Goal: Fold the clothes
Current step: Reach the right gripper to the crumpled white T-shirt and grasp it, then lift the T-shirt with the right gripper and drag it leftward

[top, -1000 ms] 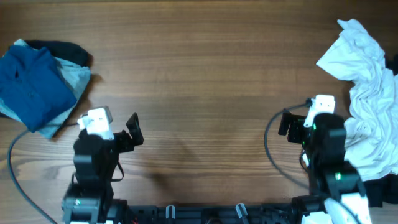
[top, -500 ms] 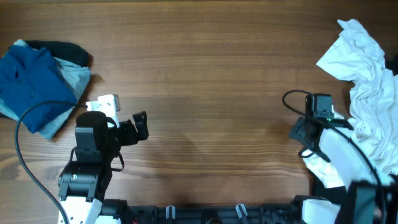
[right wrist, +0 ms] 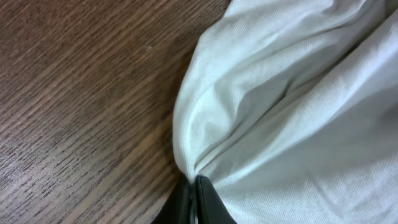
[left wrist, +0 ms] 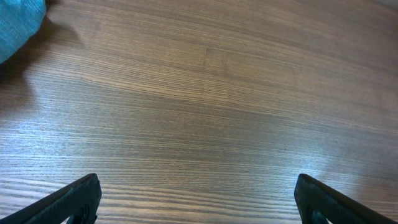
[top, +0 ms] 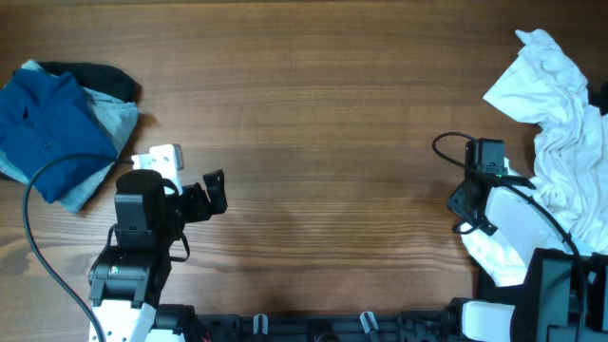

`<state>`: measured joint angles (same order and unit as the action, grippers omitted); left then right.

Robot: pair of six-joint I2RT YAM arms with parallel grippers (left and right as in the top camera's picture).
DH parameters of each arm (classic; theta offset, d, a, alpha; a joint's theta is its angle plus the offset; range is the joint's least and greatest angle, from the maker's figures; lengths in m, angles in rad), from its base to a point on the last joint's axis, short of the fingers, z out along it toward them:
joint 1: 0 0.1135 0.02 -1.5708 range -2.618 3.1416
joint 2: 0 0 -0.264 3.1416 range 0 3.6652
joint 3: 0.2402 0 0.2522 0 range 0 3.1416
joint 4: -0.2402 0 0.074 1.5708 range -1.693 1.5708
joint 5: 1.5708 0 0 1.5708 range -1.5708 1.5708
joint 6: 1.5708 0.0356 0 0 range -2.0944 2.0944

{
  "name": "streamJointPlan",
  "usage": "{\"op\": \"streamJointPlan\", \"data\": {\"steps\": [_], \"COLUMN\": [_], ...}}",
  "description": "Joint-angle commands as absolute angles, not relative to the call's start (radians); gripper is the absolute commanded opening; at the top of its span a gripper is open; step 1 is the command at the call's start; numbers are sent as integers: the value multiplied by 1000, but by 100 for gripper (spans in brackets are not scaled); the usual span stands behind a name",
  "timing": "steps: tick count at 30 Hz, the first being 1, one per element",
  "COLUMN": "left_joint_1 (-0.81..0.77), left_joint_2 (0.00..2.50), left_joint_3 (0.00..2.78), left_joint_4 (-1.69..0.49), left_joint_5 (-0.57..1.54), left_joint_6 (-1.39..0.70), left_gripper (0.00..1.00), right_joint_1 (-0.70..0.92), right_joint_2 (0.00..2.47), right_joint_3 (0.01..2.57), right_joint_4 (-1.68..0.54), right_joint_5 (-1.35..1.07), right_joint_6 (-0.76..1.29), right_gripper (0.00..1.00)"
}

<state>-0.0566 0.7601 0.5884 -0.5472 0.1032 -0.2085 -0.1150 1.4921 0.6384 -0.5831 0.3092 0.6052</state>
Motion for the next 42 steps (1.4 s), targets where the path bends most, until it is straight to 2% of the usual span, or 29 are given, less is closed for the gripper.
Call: {"op": "streamJointPlan", "data": {"steps": [1, 5, 8, 11, 14, 17, 19, 24, 25, 26, 27, 28, 31, 33, 37, 39, 42], "left_joint_1": [-50, -50, -50, -50, -50, -50, -50, -50, -50, -50, -50, -50, -50, -50, -51, -75, -169], "left_joint_2": [760, 760, 760, 760, 760, 760, 760, 762, 762, 762, 762, 762, 762, 774, 889, 996, 1160], "left_joint_3": [607, 607, 607, 607, 607, 607, 607, 607, 607, 607, 607, 607, 607, 607, 606, 606, 606], "left_joint_4": [-547, -547, -543, -543, -543, -543, -543, -543, -543, -543, -543, -543, -532, -515, -466, -406, -289], "left_joint_5": [115, 115, 115, 115, 115, 115, 115, 115, 115, 115, 115, 115, 131, 177, 402, 489, 505], "left_joint_6": [-218, -218, -218, -218, -218, -218, -218, -218, -218, -218, -218, -218, -227, -355, -435, -435, -505], "left_gripper": [100, 100, 100, 100, 100, 100, 100, 100, 100, 100, 100, 100, 100, 100, 100, 100, 100], "right_joint_1": [-122, -123, -120, -93, 13, 187, 315, 559, 583, 590, 588, 574, 471, 365, 131, 69, 12], "right_joint_2": [1474, 1345, 1258, 1232, 1271, 1333, 1385, 1554, 1586, 1607, 1612, 1606, 1523, 1435, 1348, 1351, 1351], "right_joint_3": [680, 939, 1101, 1120, 1107, 1086, 1086, 1086, 1086, 1086, 1086, 1087, 1109, 1109, 1109, 1097, 1091], "right_joint_4": [-641, -776, -797, -833, -953, -953, -848, -358, -302, -270, -262, -271, -414, -571, -913, -989, -1000], "right_joint_5": [119, 38, -253, -469, -496, -524, -564, -584, -563, -502, -436, -375, -203, -104, -86, -86, -86], "right_joint_6": [568, 409, 150, -4, -35, -75, -75, 4, 6, 49, 110, 142, 236, 301, 317, 318, 326], "right_gripper": [4, 4, 4, 4, 4, 4, 4, 6, 18, 23, 73, 100, 100, 100, 100, 100, 100]}}
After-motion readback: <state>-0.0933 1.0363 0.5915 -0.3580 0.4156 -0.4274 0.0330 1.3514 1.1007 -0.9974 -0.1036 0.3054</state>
